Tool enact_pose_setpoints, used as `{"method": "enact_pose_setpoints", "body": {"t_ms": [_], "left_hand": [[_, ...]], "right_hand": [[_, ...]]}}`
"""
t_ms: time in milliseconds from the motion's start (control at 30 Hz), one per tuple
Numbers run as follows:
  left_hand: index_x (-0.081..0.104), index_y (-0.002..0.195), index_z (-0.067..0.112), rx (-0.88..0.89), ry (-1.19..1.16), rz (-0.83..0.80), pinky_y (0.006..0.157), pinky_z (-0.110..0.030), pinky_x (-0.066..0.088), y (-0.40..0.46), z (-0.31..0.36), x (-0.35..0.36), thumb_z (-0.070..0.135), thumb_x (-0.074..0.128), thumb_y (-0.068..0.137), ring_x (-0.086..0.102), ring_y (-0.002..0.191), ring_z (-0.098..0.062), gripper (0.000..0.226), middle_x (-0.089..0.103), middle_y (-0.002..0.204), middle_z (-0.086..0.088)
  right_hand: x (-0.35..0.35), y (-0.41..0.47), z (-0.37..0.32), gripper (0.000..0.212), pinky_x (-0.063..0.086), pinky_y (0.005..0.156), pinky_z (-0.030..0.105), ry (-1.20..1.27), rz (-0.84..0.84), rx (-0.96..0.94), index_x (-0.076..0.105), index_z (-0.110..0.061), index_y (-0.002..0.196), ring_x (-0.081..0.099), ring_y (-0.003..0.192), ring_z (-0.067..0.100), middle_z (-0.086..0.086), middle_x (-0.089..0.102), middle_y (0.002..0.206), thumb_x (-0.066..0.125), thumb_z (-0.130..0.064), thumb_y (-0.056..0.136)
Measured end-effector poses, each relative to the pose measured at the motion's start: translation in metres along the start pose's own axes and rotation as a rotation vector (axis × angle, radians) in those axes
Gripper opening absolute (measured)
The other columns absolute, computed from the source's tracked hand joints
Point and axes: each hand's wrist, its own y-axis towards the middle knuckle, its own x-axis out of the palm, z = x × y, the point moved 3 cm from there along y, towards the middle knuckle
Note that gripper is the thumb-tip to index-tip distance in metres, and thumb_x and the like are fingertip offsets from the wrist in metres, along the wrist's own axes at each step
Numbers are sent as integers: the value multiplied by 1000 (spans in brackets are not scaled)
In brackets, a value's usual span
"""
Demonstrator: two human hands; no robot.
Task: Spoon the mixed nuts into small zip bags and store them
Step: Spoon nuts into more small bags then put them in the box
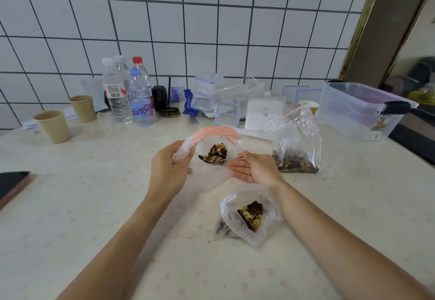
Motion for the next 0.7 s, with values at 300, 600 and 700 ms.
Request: {"method": "enact_pose_setpoints", "body": {"t_ms": [300,600,700], "left_hand": [[70,84,53,-36,-13,-6,45,-12,45,-2,1,2,48,66,98,66,51,-7,16,68,72,21],[66,79,68,-64,-38,1,57,-24,48,0,-4,2,53,63,98,62,50,-3,25,66,73,10],[74,86,51,-101,-87,-4,56,-22,48,1,-8,2,51,63,98,58,48,-1,16,62,65,12]], "right_hand": [[0,4,2,30,64,62,32,44,45,-35,62,2,109,78,75,23,15,77,88,47,-23,110],[-4,8,5,26,64,72,34,-40,-3,-49,68,-4,103,79,89,23,13,80,94,51,-23,109],[-4,8,5,26,64,68,35,-59,-15,-64,68,-5,106,79,91,23,10,81,93,51,-24,109]]}}
